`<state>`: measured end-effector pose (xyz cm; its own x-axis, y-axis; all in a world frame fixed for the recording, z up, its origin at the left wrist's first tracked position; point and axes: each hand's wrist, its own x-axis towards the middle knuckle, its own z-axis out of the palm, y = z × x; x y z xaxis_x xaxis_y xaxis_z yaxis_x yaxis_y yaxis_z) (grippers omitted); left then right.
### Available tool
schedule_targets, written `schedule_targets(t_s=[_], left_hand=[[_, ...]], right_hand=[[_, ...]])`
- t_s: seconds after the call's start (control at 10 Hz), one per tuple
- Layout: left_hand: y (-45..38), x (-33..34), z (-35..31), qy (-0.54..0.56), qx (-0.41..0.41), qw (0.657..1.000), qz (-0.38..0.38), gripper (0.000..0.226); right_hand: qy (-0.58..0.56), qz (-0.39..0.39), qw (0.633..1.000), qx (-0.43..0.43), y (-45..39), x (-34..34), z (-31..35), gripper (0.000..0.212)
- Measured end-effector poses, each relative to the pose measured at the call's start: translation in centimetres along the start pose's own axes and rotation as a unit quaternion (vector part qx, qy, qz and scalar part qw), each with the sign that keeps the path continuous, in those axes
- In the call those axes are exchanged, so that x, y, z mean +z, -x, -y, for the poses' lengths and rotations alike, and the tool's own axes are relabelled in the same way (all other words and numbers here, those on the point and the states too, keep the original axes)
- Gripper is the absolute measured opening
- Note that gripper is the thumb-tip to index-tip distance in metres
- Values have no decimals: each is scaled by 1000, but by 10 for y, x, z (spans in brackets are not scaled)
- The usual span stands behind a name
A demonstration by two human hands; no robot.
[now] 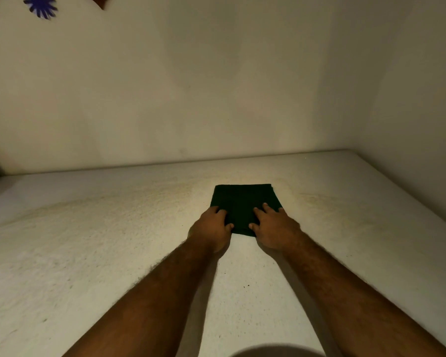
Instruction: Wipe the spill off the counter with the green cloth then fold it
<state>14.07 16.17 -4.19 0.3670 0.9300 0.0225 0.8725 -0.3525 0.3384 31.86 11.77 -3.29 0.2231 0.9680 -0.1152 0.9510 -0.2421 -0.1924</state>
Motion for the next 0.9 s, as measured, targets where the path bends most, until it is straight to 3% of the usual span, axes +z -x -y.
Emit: schedule_targets(t_s=[0.2,0.4,0.5,0.7,0.8,0.9], left_hand=[[15,22,-17,-4,-34,999,-20,59],[20,19,-27,-40,-39,998,15,66],[39,-2,-20,-55,-19,998,33,57],[74,-39,3,-164,51,985,0,33],[91,-47,16,-165,67,984,-17,35],[111,-58,43,-152,77,984,-43,41]], right_hand=[[-10,-7,1000,1,-5,2,-7,60],[35,4,999,-19,2,-3,-11,61],[40,-3,999,-34,21,-1,-8,61],[39,0,999,-28,57,0,11,54],[11,-26,999,-45,77,-1,26,40],[-21,-89,994,-64,106,2,51,44]])
